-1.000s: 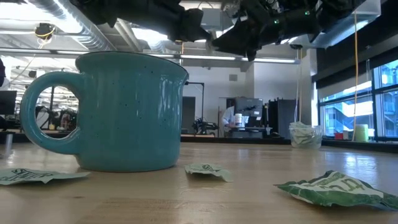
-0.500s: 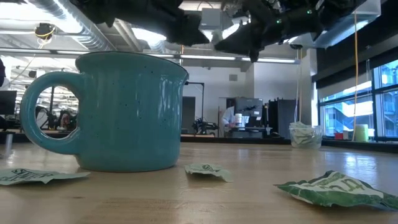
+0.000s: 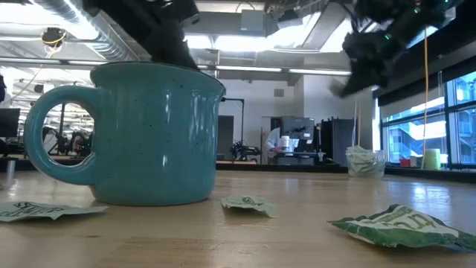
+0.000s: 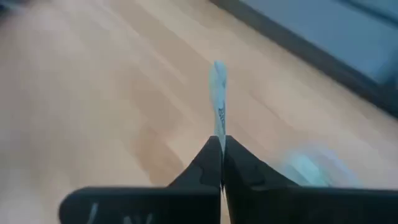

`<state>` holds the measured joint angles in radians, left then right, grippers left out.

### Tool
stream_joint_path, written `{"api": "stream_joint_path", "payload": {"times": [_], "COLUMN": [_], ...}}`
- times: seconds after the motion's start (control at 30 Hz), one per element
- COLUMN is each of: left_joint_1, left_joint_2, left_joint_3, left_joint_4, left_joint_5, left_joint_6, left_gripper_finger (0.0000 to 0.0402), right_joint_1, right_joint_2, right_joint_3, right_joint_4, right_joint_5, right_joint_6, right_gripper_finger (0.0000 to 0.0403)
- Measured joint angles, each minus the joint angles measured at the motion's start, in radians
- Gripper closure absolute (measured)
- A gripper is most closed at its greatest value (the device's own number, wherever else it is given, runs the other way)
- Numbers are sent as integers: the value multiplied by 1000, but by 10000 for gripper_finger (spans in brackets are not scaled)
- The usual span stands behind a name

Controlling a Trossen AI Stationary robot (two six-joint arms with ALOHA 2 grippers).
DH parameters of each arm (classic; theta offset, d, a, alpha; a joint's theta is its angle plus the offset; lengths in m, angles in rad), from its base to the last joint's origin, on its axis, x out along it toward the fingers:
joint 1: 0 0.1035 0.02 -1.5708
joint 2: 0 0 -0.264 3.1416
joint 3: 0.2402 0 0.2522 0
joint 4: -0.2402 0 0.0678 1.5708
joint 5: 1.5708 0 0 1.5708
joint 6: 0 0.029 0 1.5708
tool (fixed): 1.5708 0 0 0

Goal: Pick and place items into bin
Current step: Put the stevia packet into the transparent bin

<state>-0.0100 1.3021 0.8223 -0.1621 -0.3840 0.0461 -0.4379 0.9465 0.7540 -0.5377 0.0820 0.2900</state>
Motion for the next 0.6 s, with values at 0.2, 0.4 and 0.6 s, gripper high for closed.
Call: {"api": "stream_joint_path", "payload": {"times": [0.2,0.4,0.6], "left_joint_1": [15,16,16], "left_joint_2": [-19,-17,-17], "left_joint_3": [0,0,0], "left_joint_4": [-101,-135,-195], "left_joint_5": [163,178,244], "left_joint_6": [-90,-127,-175], "left_gripper_finger": [306,315,314], "right_joint_1": [-235,-358,-409], "right_joint_2": [11,121,267], "right_joint_3": [0,0,0], "right_joint_4": [-205,-207,-209], "right_joint_5": [-117,-276,-328], "right_joint_6": [-42,-114,-165], "right_gripper_finger": [401,402,401]}}
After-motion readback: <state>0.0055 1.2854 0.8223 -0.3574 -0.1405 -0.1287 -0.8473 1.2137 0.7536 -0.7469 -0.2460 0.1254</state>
